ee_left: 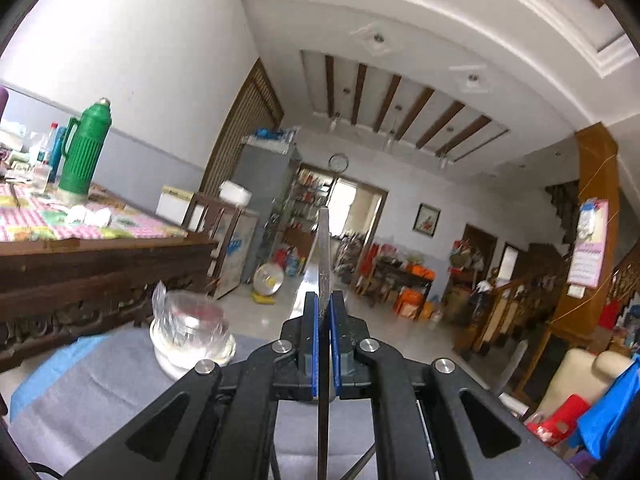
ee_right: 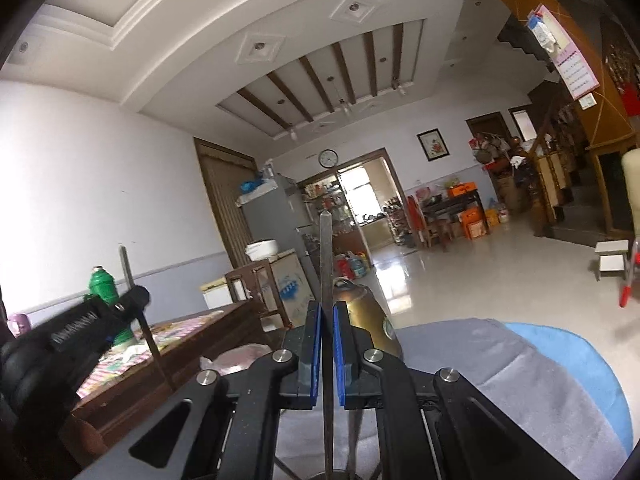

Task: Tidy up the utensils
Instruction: 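Lower both held chopsticks down into the grey perforated cup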

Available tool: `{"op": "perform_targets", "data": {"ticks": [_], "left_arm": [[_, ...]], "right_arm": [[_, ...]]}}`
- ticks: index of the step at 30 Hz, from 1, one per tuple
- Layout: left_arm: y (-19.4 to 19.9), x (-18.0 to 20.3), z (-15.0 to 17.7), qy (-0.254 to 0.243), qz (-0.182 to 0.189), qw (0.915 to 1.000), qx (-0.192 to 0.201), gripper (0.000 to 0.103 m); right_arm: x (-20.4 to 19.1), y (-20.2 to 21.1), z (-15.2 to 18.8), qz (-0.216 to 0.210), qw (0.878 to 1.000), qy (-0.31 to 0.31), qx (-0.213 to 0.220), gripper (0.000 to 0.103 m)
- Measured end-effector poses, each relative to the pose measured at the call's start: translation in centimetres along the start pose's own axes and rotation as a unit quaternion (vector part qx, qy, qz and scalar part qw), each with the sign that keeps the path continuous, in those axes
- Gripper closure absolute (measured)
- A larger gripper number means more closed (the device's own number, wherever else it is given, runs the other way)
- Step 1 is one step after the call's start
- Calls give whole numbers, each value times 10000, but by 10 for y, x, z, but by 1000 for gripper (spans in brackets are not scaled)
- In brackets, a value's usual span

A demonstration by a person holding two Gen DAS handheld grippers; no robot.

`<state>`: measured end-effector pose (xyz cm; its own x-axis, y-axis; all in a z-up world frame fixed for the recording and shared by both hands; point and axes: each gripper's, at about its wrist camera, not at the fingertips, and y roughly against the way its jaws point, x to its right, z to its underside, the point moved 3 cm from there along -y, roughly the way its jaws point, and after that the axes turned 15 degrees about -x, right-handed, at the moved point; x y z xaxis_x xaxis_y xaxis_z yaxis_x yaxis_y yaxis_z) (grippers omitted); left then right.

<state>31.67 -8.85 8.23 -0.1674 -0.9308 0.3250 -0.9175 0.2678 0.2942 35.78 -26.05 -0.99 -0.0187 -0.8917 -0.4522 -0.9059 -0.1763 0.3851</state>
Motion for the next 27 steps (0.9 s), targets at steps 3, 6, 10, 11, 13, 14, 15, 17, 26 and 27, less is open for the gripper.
{"op": "perform_targets", "data": {"ticks": [3, 6, 10, 11, 13, 14, 15, 17, 26, 27], "left_arm": [[-19, -4, 16, 3, -124, 9996, -255, 98], [-24, -7, 21, -53, -146, 9993, -333, 98], [-22, -4, 22, -158, -107, 9993, -309, 98], [-21, -2, 22, -178, -97, 9993, -319, 98], [-22, 0, 24, -232, -99, 9990, -363, 98], [-24, -1, 25, -249, -88, 9988, -407, 98], [-26, -3, 26, -268, -72, 9985, -475, 98], [-27, -4, 29, -290, -32, 9979, -571, 98], [-12, -7, 31, -502, 267, 9951, -807, 98], [-9, -7, 31, -539, 307, 9945, -843, 98]], "right_arm": [[3, -8, 7, 50, 9999, 4, -99, 97], [3, -9, 9, 108, 9998, 59, -125, 97], [3, -8, 10, 56, 9998, 63, -162, 97], [5, -8, 10, 39, 9998, 60, -191, 97], [6, -9, 9, 20, 9997, 69, -254, 97], [6, -10, 10, 2, 9995, 85, -306, 97], [6, -12, 12, -14, 9993, 107, -370, 96], [7, -13, 15, -41, 9987, 152, -487, 96], [10, -13, 31, -240, 9950, 262, -931, 96], [10, -12, 32, -251, 9946, 273, -970, 96]]}}
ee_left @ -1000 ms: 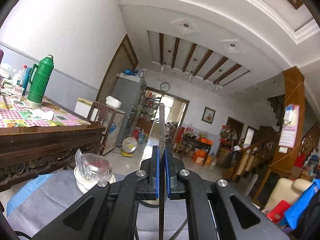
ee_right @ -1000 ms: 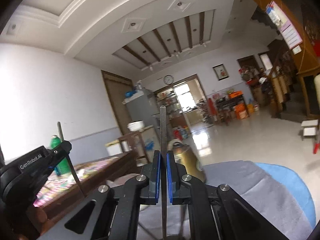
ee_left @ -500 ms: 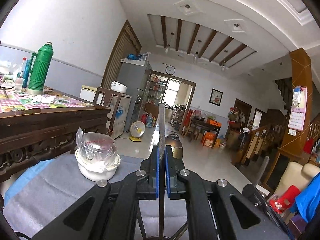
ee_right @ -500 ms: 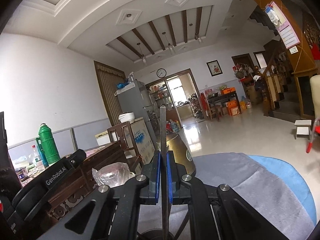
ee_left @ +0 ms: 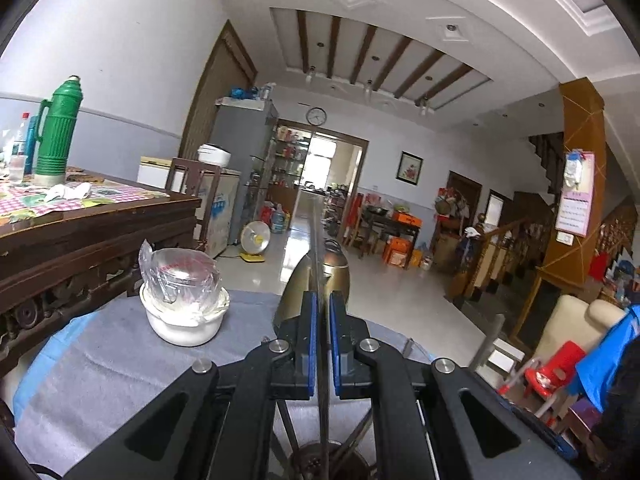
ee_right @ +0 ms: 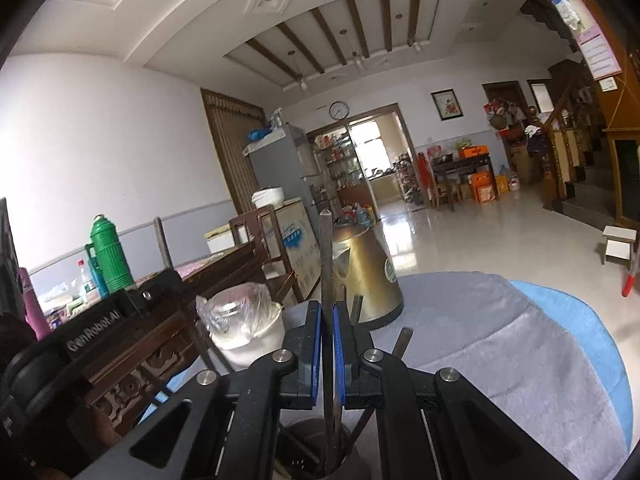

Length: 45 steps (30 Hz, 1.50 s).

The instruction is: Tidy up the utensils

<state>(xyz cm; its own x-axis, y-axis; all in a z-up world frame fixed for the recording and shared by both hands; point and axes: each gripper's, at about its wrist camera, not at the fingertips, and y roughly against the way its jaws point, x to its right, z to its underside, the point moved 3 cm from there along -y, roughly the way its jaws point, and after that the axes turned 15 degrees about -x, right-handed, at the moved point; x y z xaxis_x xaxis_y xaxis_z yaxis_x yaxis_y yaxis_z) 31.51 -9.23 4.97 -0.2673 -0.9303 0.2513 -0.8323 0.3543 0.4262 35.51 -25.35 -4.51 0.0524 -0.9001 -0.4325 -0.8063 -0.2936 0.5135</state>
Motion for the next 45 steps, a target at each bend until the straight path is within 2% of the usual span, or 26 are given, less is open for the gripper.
{"op": "perform_targets", "data": {"ticks": [9, 11, 12, 13, 15, 17, 20, 24, 26, 29, 30, 31, 32, 33, 38, 45], "left_arm": [[31, -8, 12, -252, 111, 9985, -474, 98], [45, -12, 14, -365, 53, 9978, -557, 94], [49, -13, 15, -420, -8, 9973, -606, 80], [55, -16, 19, -510, -146, 9959, -727, 56], [63, -23, 27, -545, -244, 9935, -968, 29], [70, -32, 38, -486, -322, 9916, -1159, 28], [72, -47, 57, -355, -478, 9845, -1652, 23], [70, -65, 82, -92, -627, 9714, -2288, 22], [69, -73, 92, -40, -851, 9627, -2567, 22], [72, -79, 100, -90, -1147, 9569, -2665, 22], [75, -80, 103, -118, -1212, 9562, -2660, 22], [77, -81, 104, -145, -1272, 9558, -2648, 22], [77, -80, 105, -163, -1315, 9554, -2640, 22], [78, -79, 106, -188, -1342, 9546, -2653, 22], [79, -75, 102, -338, -1464, 9524, -2651, 22], [78, -70, 102, -456, -1603, 9499, -2645, 21]], "right_arm": [[-7, 1, 11, -46, 9988, 307, -388, 93], [-7, 1, 13, -58, 9983, 288, -507, 93], [-6, 1, 13, -67, 9981, 270, -553, 93], [-5, 2, 14, -60, 9979, 244, -598, 92], [-2, 6, 14, -44, 9974, 158, -697, 92], [-3, 12, 16, -118, 9969, 87, -778, 89], [-4, 21, 17, -200, 9964, 72, -820, 86], [-5, 27, 16, -197, 9959, 42, -881, 85], [-5, 33, 18, -239, 9958, 14, -884, 85], [-7, 44, 24, -255, 9955, 43, -917, 76], [-7, 47, 27, -268, 9953, 51, -925, 65], [-7, 51, 32, -284, 9952, 61, -940, 44], [-8, 55, 35, -306, 9952, 83, -923, 36], [-10, 60, 40, -321, 9954, 146, -888, 33], [-20, 67, 58, -257, 9935, 389, -1039, 33], [-23, 67, 67, -205, 9923, 404, -1155, 33]]}}
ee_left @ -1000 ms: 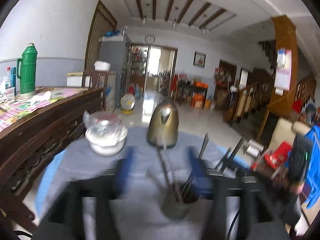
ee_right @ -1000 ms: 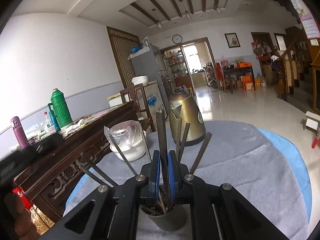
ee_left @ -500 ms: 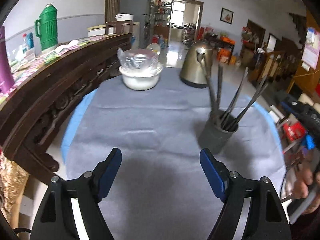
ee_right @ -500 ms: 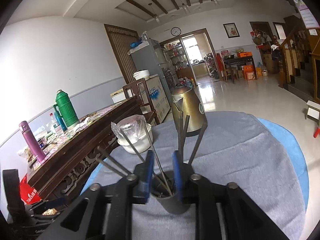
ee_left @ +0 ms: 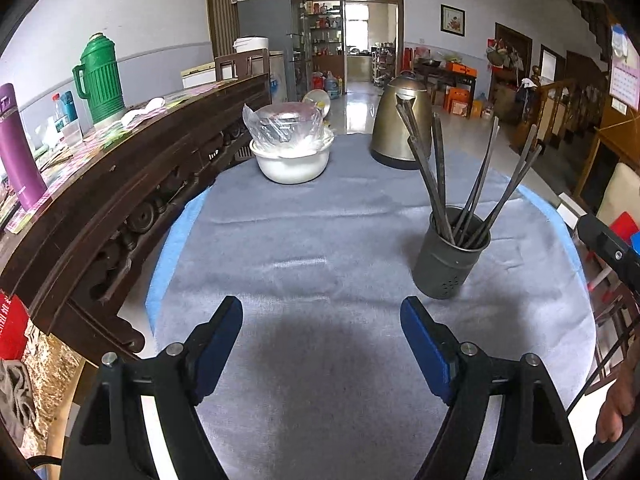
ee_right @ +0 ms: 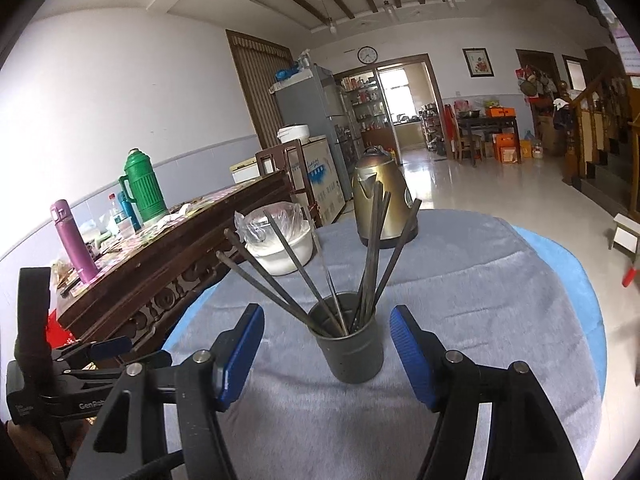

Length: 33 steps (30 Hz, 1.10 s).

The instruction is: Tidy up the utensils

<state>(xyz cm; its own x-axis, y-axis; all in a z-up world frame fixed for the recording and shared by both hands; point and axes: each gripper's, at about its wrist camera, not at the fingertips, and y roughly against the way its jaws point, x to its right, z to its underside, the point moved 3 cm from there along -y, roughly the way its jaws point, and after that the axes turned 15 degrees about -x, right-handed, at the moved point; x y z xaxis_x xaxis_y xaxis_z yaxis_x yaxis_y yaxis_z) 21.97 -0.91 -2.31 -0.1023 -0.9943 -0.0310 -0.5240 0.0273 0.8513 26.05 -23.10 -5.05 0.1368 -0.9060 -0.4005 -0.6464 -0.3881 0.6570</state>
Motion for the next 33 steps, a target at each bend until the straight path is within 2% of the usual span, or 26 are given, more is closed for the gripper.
{"op": "perform_targets", "data": {"ticks": [19, 22, 27, 33], "left_arm": [[-12, 3, 2, -24, -337, 9994, -115, 20], [-13, 2, 2, 6, -459, 9989, -124, 20], [-10, 3, 2, -40, -925, 9957, -32, 19], [-9, 1, 4, -2, -876, 9961, -74, 19]], "right_arm": [[-5, -11, 26, 101, 9991, 82, -409, 33], [-6, -12, 28, 82, 9989, 79, -445, 33], [-9, -16, 31, 25, 9987, 72, -506, 33], [-12, -19, 34, 50, 9984, 33, -569, 33]]}}
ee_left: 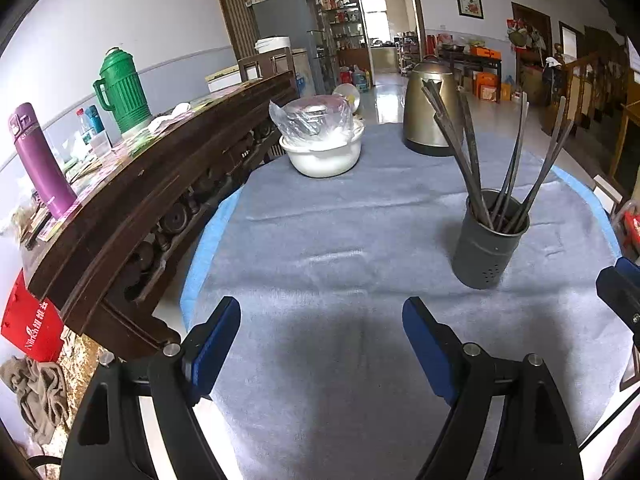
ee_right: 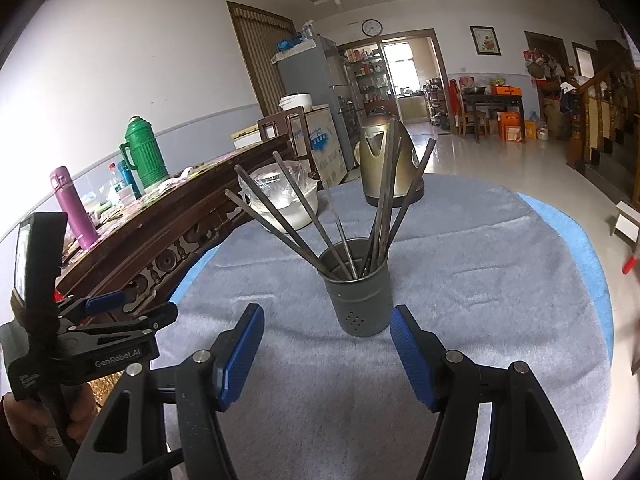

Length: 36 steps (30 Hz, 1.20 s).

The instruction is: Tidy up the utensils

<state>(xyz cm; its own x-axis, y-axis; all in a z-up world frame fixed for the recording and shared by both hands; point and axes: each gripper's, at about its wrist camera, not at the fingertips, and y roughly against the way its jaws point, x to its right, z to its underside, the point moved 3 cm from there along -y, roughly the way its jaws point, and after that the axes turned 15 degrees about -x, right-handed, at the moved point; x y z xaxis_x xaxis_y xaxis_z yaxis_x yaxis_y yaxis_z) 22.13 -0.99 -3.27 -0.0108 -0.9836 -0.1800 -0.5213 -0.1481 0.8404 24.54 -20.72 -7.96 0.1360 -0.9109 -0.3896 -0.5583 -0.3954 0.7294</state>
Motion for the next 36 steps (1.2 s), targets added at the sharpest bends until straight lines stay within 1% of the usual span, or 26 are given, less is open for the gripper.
{"op": "perform_targets", "data": {"ticks": [2, 7, 12, 18, 36], "left_arm": [[-1, 0, 2, -13, -65, 10000, -25, 19], [-6, 0, 5, 35, 94, 9998, -189, 19], [-10, 1, 8, 32, 108, 9995, -296, 19], [-12, 1, 11, 19, 154, 9992, -360, 19], [-16, 6, 20, -56, 271, 9984, -483, 19]], "right_arm": [[0, -2, 2, 29, 10000, -57, -49, 33], [1, -9, 7, 54, 9995, -196, -226, 33], [0, -15, 11, 146, 9988, -271, -375, 33], [0, -20, 17, 160, 9979, -359, -520, 33], [-2, -19, 22, 217, 9972, -408, -588, 33]]}}
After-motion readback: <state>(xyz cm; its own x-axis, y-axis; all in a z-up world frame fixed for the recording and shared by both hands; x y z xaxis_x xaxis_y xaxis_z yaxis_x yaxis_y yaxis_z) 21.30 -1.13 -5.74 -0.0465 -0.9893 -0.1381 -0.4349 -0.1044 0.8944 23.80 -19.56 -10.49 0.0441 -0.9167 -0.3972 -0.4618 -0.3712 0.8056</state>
